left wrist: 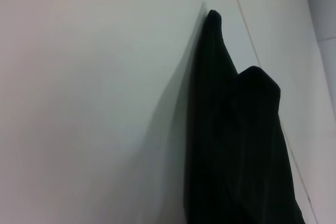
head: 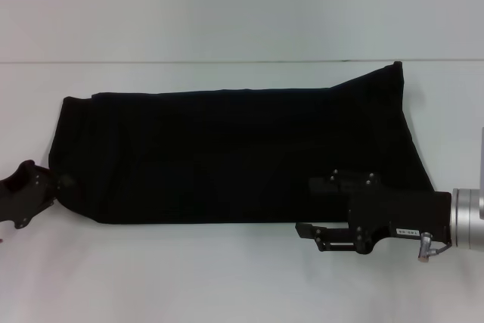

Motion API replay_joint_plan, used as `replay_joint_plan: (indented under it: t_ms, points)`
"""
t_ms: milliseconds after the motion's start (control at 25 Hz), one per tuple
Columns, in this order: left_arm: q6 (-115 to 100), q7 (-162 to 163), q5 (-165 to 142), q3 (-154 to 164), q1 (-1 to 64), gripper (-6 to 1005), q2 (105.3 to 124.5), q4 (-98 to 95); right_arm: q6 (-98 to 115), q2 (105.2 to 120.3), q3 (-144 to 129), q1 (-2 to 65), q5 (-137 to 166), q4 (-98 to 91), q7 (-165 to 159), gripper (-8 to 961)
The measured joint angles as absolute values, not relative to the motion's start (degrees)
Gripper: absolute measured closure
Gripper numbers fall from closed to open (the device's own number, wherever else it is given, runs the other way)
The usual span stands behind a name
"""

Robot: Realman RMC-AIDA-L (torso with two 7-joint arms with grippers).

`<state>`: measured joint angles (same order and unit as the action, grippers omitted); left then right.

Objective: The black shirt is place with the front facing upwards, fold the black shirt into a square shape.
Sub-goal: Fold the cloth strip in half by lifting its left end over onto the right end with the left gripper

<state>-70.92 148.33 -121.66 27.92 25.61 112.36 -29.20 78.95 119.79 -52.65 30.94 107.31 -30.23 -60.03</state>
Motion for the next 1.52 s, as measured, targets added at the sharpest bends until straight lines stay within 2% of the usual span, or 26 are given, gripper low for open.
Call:
replay_joint_plan:
  t_ms: [40, 160, 440, 920, 1120, 1360, 1520]
  points:
    - [-70.83, 148.15, -121.53, 27.85, 25.57, 766, 112.38, -29.19, 78.96, 119.79, -52.64, 30.93, 107.31, -30.21, -60.03, 126]
    - [-70.56, 147.53, -121.35, 27.47, 25.5, 957, 112.41, -29.19, 78.98, 119.79, -52.59, 30.93, 107.31, -30.15, -60.03, 126]
    - [-70.17, 145.84, -121.32, 23.24, 24.31, 972, 111.58, -29.18, 79.4, 119.79, -51.11, 30.94, 107.28, -30.15, -61.05, 126]
    - [-68.98, 143.93, -121.76, 15.45, 22.13, 972, 107.82, -31.74, 78.65, 119.7, -50.44, 31.03, 107.22, -29.81, -61.95, 126]
    - [-68.98, 143.8, -121.68, 15.18, 22.51, 972, 107.2, -32.35, 78.47, 119.71, -50.44, 31.02, 107.22, -29.73, -61.96, 126]
    - [-71.91, 142.12, -118.08, 15.2, 24.79, 972, 107.86, -31.91, 78.41, 119.73, -49.52, 30.4, 107.22, -29.7, -62.11, 127]
    - [-77.14, 139.31, -112.83, 16.13, 31.01, 972, 110.92, -31.71, 79.32, 119.64, -45.88, 28.33, 107.22, -29.68, -62.31, 127]
